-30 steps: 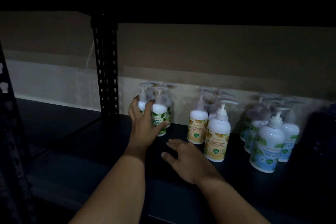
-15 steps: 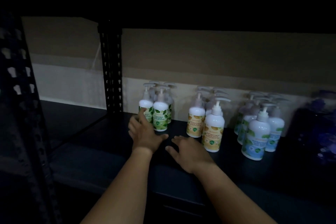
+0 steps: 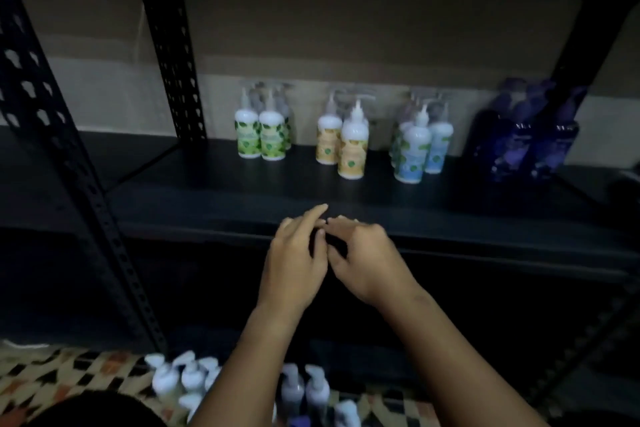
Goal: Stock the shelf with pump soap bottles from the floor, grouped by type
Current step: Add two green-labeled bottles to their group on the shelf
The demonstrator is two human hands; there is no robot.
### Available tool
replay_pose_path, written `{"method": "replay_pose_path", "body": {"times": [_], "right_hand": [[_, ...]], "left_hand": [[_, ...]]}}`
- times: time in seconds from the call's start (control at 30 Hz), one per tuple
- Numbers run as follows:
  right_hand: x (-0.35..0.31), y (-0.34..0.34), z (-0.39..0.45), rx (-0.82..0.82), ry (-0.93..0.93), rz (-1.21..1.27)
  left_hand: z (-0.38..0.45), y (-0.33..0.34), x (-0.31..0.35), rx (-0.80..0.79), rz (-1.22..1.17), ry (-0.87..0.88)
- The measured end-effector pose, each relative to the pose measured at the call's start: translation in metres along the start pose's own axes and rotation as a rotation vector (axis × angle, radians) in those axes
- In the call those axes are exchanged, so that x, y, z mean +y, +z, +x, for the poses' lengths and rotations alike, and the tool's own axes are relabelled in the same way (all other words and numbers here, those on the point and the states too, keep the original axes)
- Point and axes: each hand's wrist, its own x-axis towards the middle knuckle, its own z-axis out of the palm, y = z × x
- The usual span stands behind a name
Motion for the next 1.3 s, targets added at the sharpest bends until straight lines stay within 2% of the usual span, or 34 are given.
{"method": "replay_pose_path", "body": {"times": [0.07,0.1,0.17,0.3,0.43,0.6,0.83,1.0,1.3], "right_hand": [[0.002,0.004,-0.035,0.15,0.041,0.061],[0.006,0.01,-0.052,0.188,0.074,0.078],[0.022,0.031,-0.083,0.111,0.193,0.133],[0.077,0.092,-0.138,-0.258,0.535,0.218],[0.113,0.147,-0.178,-0.499,0.706,0.192],[0.136,0.196,-0.202,-0.598,0.773,0.214],[0.146,0.233,-0.214,-0.566,0.809,0.284],[0.148,0.255,-0.221,-0.462,0.82,0.319],[0.154,0.268,-0.235,-0.405,0.746,0.331]], "left_hand": [[-0.042,0.01,-0.002,0.155,-0.069,0.035],[-0.062,0.018,-0.009,0.15,-0.094,0.0],[-0.1,0.037,-0.035,-0.009,-0.113,-0.148],[-0.155,0.074,-0.092,-0.451,0.031,-0.348],[-0.175,0.101,-0.125,-0.739,0.36,-0.307],[-0.183,0.134,-0.152,-0.929,0.577,-0.275],[-0.186,0.163,-0.184,-1.094,0.802,-0.116],[-0.184,0.177,-0.19,-1.101,0.858,-0.096],[-0.185,0.184,-0.189,-1.12,0.926,-0.092]]}}
